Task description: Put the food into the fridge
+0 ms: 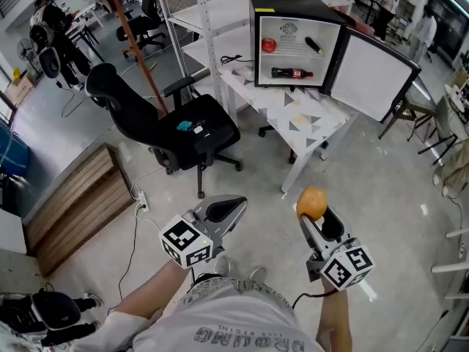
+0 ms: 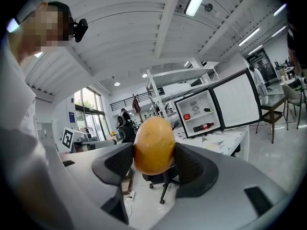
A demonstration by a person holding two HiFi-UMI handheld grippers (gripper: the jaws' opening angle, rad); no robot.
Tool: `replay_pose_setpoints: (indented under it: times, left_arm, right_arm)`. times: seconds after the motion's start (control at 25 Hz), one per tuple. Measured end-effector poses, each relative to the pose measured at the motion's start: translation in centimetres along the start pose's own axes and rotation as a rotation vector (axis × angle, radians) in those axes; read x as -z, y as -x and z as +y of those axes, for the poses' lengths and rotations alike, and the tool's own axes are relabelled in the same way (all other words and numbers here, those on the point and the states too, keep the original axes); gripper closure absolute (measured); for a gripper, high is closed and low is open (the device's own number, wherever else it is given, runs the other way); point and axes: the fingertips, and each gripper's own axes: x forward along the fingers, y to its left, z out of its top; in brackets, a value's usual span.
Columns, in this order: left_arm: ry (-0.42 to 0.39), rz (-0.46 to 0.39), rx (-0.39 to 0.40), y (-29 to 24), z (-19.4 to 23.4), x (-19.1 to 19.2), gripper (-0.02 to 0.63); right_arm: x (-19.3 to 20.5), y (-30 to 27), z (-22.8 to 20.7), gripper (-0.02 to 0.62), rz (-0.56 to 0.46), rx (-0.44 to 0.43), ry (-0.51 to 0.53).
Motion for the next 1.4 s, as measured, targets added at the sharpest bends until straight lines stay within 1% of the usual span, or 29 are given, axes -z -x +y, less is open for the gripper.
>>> replay_pose_setpoints:
  times: [0.56, 0.8, 1.12, 1.4]
  left_arm:
    - [-0.007, -0.009, -0.038, -2.6, -4.3, 0.7, 0.598]
    - [-0.015, -0.009, -0.041, -3.7, -4.9, 0.2, 0.598]
    - [-0.014, -0.018, -0.033, -6.2, -4.0, 0.2, 0.598]
    - [-0.006, -0.024, -0.016, -9.0, -1.3, 0.5, 0.598]
  right_arm:
    - [-0.3, 4.0, -3.4, 0.331, -0.007, -0.035, -0.002]
    - [-1.2, 4.8, -4.6, 0.331, -0.025, -0.038, -0.008]
    - [-1.7, 4.3, -6.7, 0.331, -0.024, -0.031, 0.002]
    - [-2.0, 2.1, -9.0, 0.33, -0.024, -0.018, 0.005]
